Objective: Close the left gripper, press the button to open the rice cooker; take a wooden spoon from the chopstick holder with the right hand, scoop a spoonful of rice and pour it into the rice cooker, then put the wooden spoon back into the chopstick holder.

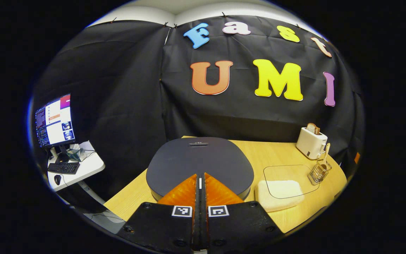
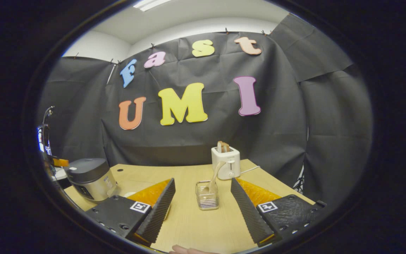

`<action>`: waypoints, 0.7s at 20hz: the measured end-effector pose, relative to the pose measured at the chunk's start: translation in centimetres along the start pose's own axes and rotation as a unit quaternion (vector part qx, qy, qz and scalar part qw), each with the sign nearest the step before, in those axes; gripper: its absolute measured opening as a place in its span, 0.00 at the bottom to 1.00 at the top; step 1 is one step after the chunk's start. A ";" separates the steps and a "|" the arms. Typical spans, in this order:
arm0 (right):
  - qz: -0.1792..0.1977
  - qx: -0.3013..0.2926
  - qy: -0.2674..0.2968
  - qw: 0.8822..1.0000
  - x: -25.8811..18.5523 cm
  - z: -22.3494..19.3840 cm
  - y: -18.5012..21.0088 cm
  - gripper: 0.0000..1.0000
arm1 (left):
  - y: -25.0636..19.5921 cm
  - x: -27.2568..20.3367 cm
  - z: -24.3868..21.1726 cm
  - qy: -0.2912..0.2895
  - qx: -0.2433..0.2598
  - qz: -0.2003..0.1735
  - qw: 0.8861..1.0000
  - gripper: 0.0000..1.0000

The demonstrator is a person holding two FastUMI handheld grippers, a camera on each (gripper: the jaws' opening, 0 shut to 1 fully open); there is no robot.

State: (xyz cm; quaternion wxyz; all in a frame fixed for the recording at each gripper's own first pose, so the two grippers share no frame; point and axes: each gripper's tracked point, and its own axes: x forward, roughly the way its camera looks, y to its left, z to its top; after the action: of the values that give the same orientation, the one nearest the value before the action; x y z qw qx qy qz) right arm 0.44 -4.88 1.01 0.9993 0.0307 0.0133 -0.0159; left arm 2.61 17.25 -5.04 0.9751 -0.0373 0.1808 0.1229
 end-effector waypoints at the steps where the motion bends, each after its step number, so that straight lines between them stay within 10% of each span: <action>1: 0.000 0.002 0.001 1.000 0.1 -0.1 -0.1 0.95 | -0.1 0.3 -0.2 0.005 0.001 -0.006 1.000 0.03; 14: 0.002 0.005 0.006 1.000 -0.3 -0.2 0.4 0.96 | -0.4 1.3 -1.9 0.060 0.037 -0.020 0.997 0.03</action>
State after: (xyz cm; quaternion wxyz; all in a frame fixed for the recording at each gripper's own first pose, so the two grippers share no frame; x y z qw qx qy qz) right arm 0.18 -4.49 0.83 0.9991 0.0357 0.0187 -0.0133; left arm 3.26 16.98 -7.31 0.9654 -0.0126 0.2429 0.0942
